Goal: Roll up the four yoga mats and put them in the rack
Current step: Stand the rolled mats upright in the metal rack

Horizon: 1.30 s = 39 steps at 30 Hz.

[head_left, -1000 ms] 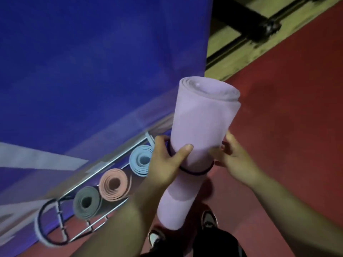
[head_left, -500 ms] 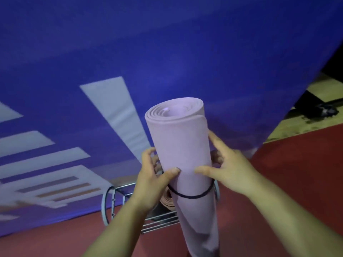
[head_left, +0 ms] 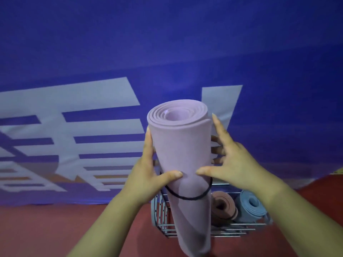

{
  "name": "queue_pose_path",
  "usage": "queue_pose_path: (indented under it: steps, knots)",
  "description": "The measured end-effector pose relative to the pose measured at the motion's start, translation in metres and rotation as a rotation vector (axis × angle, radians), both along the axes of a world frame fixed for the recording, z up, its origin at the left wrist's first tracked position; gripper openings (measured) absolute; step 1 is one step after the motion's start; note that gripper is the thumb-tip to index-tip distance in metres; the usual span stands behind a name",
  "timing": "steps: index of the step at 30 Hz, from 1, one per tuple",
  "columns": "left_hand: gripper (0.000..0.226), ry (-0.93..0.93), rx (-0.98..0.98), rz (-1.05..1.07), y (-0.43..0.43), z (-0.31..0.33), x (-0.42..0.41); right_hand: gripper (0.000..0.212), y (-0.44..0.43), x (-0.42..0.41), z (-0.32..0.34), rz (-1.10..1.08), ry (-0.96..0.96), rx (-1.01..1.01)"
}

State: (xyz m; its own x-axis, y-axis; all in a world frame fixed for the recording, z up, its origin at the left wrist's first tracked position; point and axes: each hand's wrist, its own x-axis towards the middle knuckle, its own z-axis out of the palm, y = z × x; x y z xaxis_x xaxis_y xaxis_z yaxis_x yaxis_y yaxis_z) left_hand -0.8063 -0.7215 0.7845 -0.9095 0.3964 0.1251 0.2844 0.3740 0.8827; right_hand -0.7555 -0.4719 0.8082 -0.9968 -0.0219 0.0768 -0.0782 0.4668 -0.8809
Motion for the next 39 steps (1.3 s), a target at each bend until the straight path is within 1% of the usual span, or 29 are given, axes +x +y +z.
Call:
queue_pose_path:
  steps: [6,13,18,25,32,39]
  knots:
    - [0.13,0.071,-0.025,0.026,-0.04,0.01,-0.014,0.139,-0.042,-0.016,0.004,-0.01,0.013,0.005]
    - [0.129,0.171,-0.023,0.019,-0.058,0.029,-0.033,0.142,-0.072,-0.029,0.022,-0.053,0.065,0.008]
    - [0.129,0.168,0.015,-0.006,-0.064,0.024,-0.041,0.142,-0.082,-0.037,0.025,-0.055,0.081,0.055]
    - [0.13,0.172,0.023,-0.028,-0.066,0.019,-0.053,0.142,-0.085,-0.047,0.014,-0.084,0.078,-0.032]
    - [0.127,0.194,0.03,-0.014,-0.069,0.018,-0.052,0.141,-0.085,-0.054,0.012,-0.05,0.069,-0.066]
    - [0.13,0.191,0.052,0.004,-0.067,0.015,-0.054,0.14,-0.083,-0.063,0.01,-0.016,0.029,-0.094]
